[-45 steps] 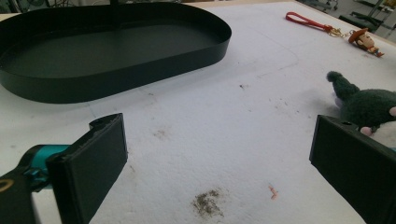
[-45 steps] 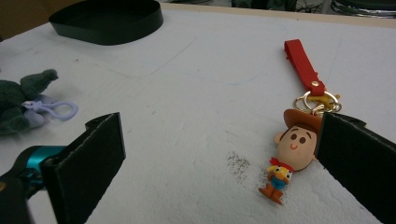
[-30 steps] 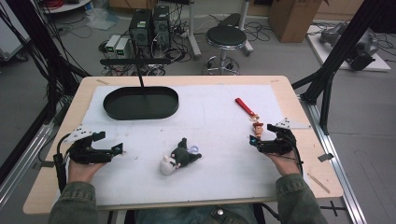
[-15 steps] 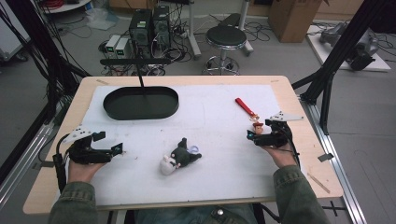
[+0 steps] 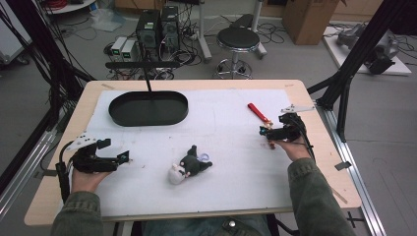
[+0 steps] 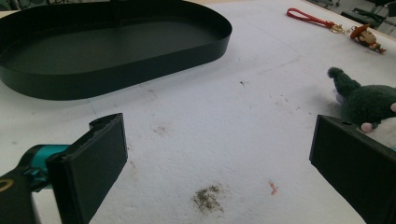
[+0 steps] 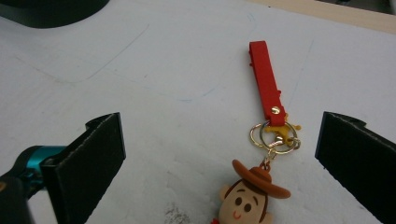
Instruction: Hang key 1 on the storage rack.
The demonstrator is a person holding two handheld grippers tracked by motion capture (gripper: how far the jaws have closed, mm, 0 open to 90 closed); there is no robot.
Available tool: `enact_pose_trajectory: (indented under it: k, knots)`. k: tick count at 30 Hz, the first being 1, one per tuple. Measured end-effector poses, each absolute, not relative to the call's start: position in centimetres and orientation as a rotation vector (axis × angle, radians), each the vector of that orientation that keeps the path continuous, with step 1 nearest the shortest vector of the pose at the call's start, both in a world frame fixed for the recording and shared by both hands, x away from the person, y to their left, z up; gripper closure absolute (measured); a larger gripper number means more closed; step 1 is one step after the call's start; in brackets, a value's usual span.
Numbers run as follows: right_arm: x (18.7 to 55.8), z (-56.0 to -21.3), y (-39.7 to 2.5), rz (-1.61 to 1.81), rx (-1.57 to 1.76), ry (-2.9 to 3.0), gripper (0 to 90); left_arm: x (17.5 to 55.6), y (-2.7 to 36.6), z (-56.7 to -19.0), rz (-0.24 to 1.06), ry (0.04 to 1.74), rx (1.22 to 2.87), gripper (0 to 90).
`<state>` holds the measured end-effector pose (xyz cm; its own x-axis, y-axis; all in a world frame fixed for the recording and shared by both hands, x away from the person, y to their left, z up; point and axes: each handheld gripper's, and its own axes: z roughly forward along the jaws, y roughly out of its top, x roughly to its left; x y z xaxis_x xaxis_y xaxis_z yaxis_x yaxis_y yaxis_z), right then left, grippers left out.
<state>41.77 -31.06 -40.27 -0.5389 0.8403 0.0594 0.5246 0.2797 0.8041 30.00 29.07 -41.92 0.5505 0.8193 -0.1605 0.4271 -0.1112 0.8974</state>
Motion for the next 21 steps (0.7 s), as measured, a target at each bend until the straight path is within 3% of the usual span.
enact_pose_trajectory:
  k: [21]
  knots:
    - [50.8,-41.9,-29.2,0.818,1.327,2.370,0.6,30.1,29.1,-42.1,0.460,1.043,1.737,4.6]
